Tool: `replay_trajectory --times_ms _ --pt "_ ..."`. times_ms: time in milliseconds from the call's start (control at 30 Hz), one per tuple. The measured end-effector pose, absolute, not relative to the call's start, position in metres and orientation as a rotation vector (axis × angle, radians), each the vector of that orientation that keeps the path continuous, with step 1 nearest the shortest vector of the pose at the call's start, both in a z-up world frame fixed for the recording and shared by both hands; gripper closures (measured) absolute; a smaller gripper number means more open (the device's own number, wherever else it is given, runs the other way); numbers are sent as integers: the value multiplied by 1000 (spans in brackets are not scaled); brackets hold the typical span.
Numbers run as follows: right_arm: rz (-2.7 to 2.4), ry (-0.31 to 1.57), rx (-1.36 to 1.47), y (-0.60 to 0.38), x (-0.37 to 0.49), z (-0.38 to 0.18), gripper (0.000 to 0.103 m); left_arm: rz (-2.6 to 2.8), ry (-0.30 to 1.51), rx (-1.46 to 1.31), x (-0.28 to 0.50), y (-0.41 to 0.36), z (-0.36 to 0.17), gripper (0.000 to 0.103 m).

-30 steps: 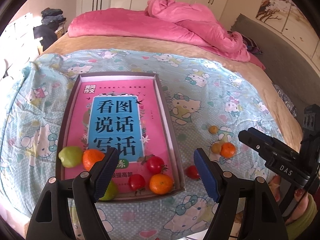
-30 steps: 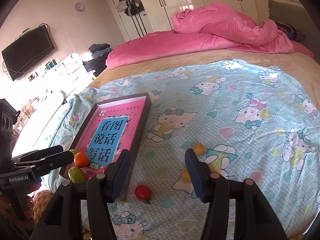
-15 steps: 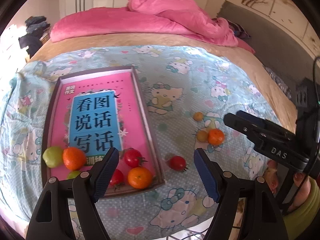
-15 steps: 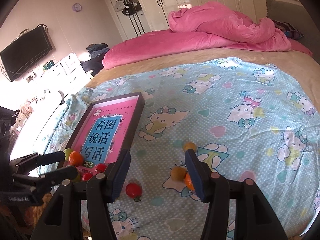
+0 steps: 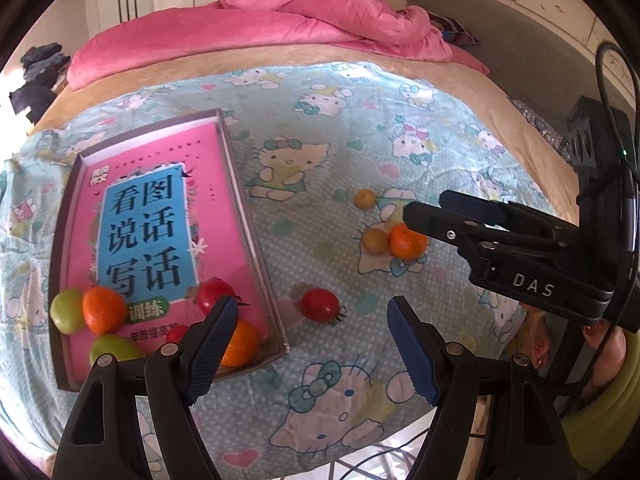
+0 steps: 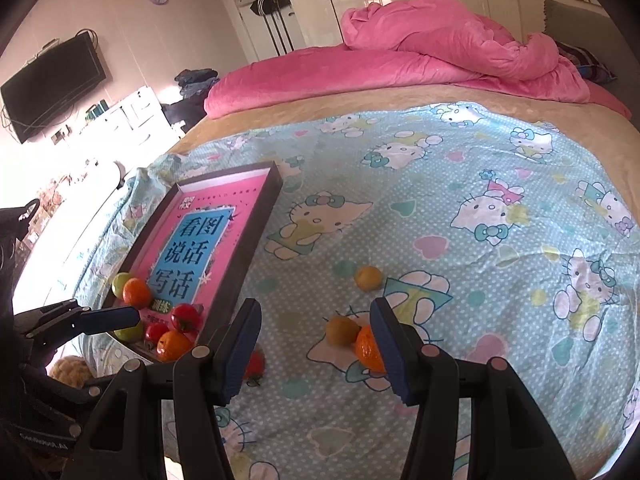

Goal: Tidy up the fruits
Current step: 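Move both open tools toward the remaining oranges and yellow fruits on the bedspread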

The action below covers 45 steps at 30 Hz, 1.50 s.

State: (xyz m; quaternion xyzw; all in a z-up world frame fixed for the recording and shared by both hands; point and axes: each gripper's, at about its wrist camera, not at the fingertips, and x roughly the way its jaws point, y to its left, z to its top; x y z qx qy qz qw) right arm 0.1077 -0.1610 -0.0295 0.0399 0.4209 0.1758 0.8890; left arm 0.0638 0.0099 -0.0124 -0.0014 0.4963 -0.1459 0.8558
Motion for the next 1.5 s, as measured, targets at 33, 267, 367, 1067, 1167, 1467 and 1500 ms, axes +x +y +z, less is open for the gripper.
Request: replay_trajectory --times_ms 33,267,367,1067,1167,1467,1500 --pt "367 876 79 -161 108 -31 47 -314 1046 1 63 8 -14 25" --pt "360 896 76 -165 111 -39 47 -346 1066 6 63 -3 -23 25" --pt "351 897 83 -169 111 -41 47 -359 1071 4 63 -7 -26 26" --pt "421 931 3 -158 126 -58 47 -403 1116 9 70 -20 -48 49" --pt "462 974 -81 -146 133 -64 57 -394 1127 10 72 -20 -52 49" --pt "555 1083 -324 -121 145 -86 67 -366 1162 10 83 -21 -61 49" --pt "562 1090 -354 -118 146 -87 68 -366 1165 9 84 -22 -63 49"
